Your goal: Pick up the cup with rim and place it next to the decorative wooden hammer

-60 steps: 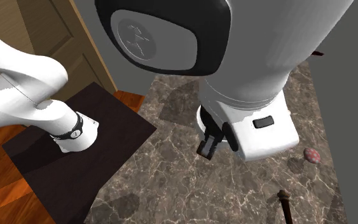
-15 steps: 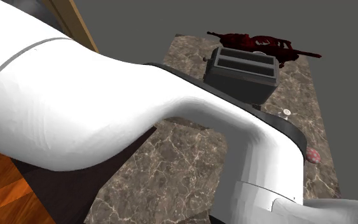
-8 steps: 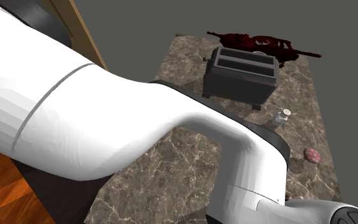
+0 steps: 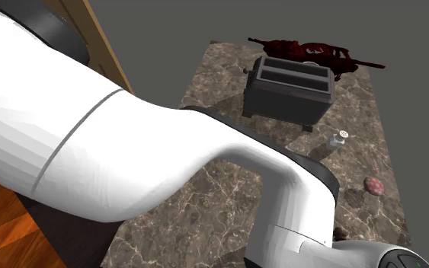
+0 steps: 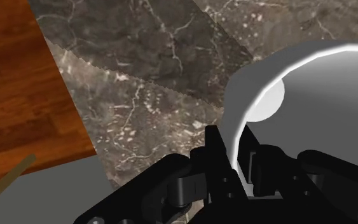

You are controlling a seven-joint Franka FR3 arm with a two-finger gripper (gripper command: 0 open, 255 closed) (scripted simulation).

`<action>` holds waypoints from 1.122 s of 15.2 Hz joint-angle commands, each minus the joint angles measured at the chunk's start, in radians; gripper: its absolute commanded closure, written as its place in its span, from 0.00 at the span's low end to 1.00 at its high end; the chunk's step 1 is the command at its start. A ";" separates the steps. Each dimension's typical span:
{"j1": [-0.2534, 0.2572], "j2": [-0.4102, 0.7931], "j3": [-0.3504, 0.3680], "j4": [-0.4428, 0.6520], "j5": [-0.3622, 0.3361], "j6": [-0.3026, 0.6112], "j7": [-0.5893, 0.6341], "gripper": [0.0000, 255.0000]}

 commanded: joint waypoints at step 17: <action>-0.007 -0.059 0.010 0.037 0.016 -0.094 -0.009 0.00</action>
